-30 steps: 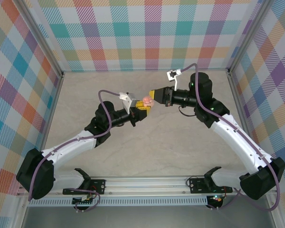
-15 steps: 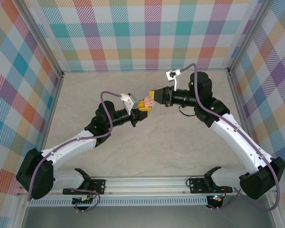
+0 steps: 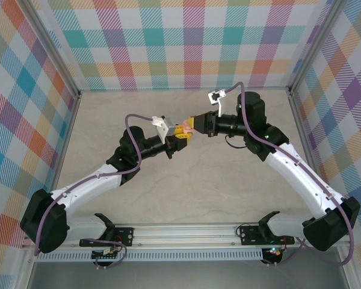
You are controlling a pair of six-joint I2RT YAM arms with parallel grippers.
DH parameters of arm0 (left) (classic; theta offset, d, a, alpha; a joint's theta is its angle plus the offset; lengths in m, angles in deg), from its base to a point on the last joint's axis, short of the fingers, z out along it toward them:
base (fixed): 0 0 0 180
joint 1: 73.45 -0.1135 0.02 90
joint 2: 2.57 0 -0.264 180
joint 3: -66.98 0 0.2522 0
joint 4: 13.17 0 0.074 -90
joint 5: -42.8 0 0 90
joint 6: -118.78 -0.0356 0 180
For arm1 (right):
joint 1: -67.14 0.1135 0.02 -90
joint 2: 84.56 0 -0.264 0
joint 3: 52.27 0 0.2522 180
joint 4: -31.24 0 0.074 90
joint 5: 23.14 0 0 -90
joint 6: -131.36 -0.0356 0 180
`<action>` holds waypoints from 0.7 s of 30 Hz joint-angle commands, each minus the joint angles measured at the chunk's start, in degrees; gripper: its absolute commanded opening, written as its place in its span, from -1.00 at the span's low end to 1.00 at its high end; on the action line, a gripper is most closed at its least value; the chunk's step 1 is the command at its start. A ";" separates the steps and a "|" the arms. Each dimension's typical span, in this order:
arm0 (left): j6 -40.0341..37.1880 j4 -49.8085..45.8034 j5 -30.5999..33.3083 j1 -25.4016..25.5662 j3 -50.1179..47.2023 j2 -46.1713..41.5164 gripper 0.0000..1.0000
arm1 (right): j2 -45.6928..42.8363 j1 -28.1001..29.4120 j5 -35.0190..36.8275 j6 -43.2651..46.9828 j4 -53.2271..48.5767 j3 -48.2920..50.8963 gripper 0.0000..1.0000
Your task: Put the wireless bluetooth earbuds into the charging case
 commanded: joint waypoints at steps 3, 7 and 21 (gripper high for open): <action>1.19 1.03 -1.65 0.87 1.95 -2.39 -0.51 | 0.51 0.40 0.99 2.14 -1.00 -1.69 -0.55; 1.53 0.81 -1.44 0.89 2.00 -2.52 -0.50 | 0.59 0.40 1.07 2.35 -1.33 -1.87 -0.55; 1.80 0.18 -0.79 0.89 2.21 -2.58 -0.50 | 1.55 0.66 0.62 2.54 -2.05 -2.15 -0.55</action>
